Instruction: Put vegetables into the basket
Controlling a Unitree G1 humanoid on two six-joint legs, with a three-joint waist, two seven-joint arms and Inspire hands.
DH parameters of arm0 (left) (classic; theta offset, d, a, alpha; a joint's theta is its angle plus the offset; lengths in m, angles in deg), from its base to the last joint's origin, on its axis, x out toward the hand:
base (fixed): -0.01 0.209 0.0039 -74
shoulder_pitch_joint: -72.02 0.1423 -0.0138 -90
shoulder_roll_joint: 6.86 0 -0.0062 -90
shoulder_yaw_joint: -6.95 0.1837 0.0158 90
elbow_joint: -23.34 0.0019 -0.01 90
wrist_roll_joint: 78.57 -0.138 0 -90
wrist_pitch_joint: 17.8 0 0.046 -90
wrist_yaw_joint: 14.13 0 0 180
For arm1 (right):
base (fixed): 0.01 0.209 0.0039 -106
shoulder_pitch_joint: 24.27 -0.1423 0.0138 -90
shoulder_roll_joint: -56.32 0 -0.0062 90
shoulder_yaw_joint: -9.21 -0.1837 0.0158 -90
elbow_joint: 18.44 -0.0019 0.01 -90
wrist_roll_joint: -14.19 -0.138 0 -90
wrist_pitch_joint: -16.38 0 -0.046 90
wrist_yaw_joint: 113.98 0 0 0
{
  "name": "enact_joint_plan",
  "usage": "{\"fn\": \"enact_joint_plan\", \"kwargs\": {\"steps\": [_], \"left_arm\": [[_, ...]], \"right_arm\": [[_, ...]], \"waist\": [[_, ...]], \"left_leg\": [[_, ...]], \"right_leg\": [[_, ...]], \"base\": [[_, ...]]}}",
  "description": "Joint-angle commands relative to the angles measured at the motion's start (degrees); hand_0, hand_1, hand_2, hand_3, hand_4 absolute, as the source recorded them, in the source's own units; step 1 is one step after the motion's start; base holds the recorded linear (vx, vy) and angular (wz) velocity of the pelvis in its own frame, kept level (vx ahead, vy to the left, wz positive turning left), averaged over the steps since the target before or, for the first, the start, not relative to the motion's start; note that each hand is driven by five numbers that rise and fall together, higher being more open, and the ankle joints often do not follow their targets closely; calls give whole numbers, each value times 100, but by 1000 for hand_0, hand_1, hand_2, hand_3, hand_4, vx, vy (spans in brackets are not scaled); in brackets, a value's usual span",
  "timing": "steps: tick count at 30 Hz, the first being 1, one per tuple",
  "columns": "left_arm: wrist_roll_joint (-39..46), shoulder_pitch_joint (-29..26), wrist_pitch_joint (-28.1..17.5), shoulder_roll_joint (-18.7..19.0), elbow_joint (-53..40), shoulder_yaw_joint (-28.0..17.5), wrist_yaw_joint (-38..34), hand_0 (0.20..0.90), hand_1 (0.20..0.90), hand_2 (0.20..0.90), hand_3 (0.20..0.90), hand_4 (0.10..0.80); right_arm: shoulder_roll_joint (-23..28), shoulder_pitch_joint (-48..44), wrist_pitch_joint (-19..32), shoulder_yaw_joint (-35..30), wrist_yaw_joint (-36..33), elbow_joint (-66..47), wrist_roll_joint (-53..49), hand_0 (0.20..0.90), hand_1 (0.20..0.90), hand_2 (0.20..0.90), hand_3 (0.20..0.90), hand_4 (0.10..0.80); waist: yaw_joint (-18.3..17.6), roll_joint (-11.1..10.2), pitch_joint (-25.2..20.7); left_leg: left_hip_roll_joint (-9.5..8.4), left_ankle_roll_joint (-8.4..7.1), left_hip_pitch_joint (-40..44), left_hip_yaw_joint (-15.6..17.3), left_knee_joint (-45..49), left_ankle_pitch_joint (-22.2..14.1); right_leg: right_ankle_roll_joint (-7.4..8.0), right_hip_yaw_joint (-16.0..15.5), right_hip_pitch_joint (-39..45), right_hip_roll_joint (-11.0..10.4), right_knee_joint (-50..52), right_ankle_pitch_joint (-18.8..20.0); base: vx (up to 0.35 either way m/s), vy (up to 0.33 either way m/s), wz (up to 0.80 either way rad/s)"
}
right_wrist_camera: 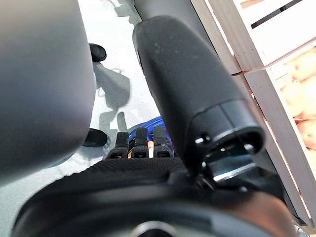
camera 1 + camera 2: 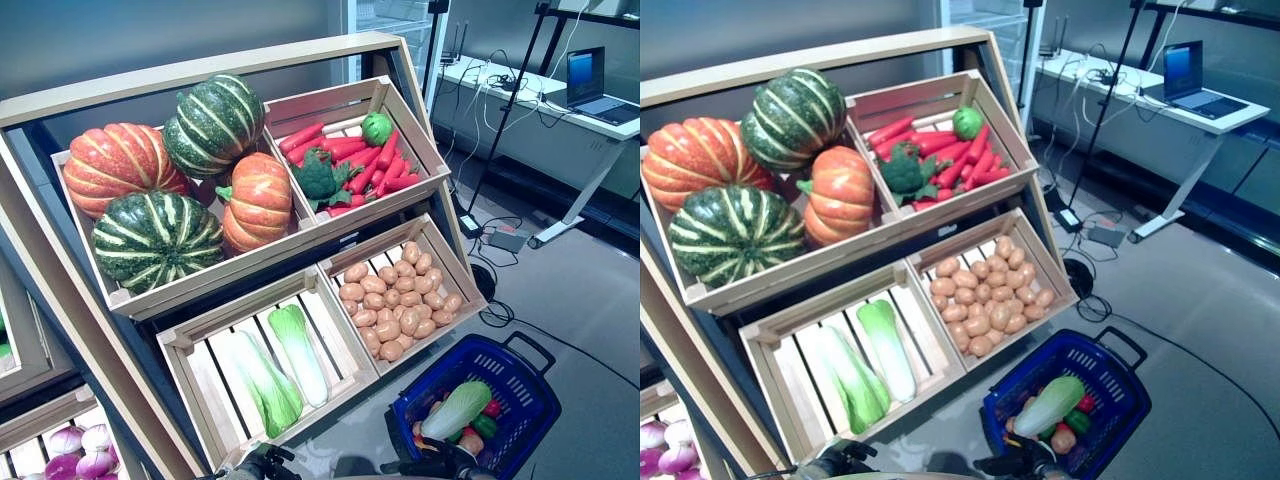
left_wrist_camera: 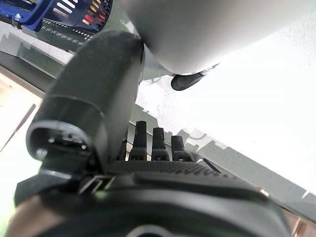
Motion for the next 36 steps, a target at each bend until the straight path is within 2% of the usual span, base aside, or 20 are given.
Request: {"fn": "enact_joint_plan", "kwargs": {"steps": [1,8,12,16,17,18,21,23,24,26,30,31,36], "left_arm": [[34,-285,-163,-69,332,96,-14,900,900,900,900,800],[113,-321,-282,-71,357,54,-197,900,900,900,900,800],[688,-379,-529,-83,190,-19,147,900,900,900,900,800],[1090,-411,-536,-94,-20,-126,554,900,900,900,900,800],[1389,-431,-648,-103,-282,-173,931,900,900,900,900,800],[1455,-434,-663,-98,-331,-173,983,900,900,900,900,800],[2135,-484,-429,-65,-1006,-243,1438,900,900,900,900,800],[2592,-483,-207,-19,-1634,-239,1665,900,900,900,900,800],[2816,-489,-155,115,-2342,-169,1609,900,900,900,900,800],[2924,-509,-71,210,-2731,-134,1506,900,900,900,900,800],[2595,-681,-223,539,-3621,-160,1097,900,900,900,900,800],[2503,-750,-85,662,-3993,-215,996,900,900,900,900,800],[2465,-831,162,886,-4560,-411,902,900,900,900,900,800]], "right_arm": [[-132,-136,278,4,78,239,-118,900,900,900,900,800],[-127,-167,268,41,85,227,-146,900,900,900,900,800],[-123,-175,185,39,73,202,-122,900,900,900,900,800],[-125,-162,146,22,76,191,-85,900,900,900,900,800],[-124,-159,28,13,52,122,-49,900,900,900,900,800],[-118,-158,14,9,59,111,-46,900,900,900,900,800],[-75,-188,-111,4,29,-30,-132,900,900,900,900,800],[-46,-197,-207,13,-6,-165,-169,900,900,900,900,800],[-19,-174,-285,15,-57,-298,-204,900,900,900,900,800],[-15,-158,-338,15,-101,-383,-227,900,900,900,900,800],[22,-74,-362,40,-176,-529,-322,900,900,900,900,800],[21,-46,-328,11,-167,-514,-315,900,900,900,900,800],[27,51,-207,-60,-145,-405,-287,900,900,900,900,800]], "waist": [[-37,-220,124],[-28,-231,158],[-29,-225,148],[-22,-225,129],[-26,-222,111],[-27,-220,109],[-10,-206,110],[5,-192,123],[24,-180,147],[31,-175,164],[53,-161,215],[66,-156,218],[99,-134,184]], "left_leg": [[-243,125,-97,-17,93,-74],[-237,123,-91,-23,118,-82],[-243,120,-63,-37,100,-84],[-238,109,-31,-40,87,-90],[-231,100,-35,-26,83,-84],[-228,96,-36,-24,81,-82],[-229,92,-36,-35,74,-68],[-229,94,-55,-34,83,-65],[-226,97,-80,-39,94,-58],[-226,103,-94,-47,98,-53],[-220,122,-155,-70,113,-31],[-222,131,-166,-73,111,-30],[-217,136,-159,-82,87,-29]], "right_leg": [[-62,36,108,-158,74,224],[-85,43,123,-145,90,202],[-83,56,151,-139,70,208],[-79,46,184,-140,57,210],[-76,51,175,-141,59,219],[-75,50,173,-139,58,221],[-79,58,166,-129,61,235],[-86,56,145,-128,71,239],[-92,49,119,-130,85,246],[-93,50,104,-131,93,251],[-105,37,57,-136,114,245],[-109,31,60,-136,93,247],[-114,12,110,-140,32,237]], "base": [[0,0,0],[0,0,0],[0,0,0],[0,0,0],[0,0,0],[0,0,0],[0,0,0],[-22,3,0],[-40,5,0],[-41,3,1],[-42,-6,-1],[0,0,0],[7,-1,1]]}}
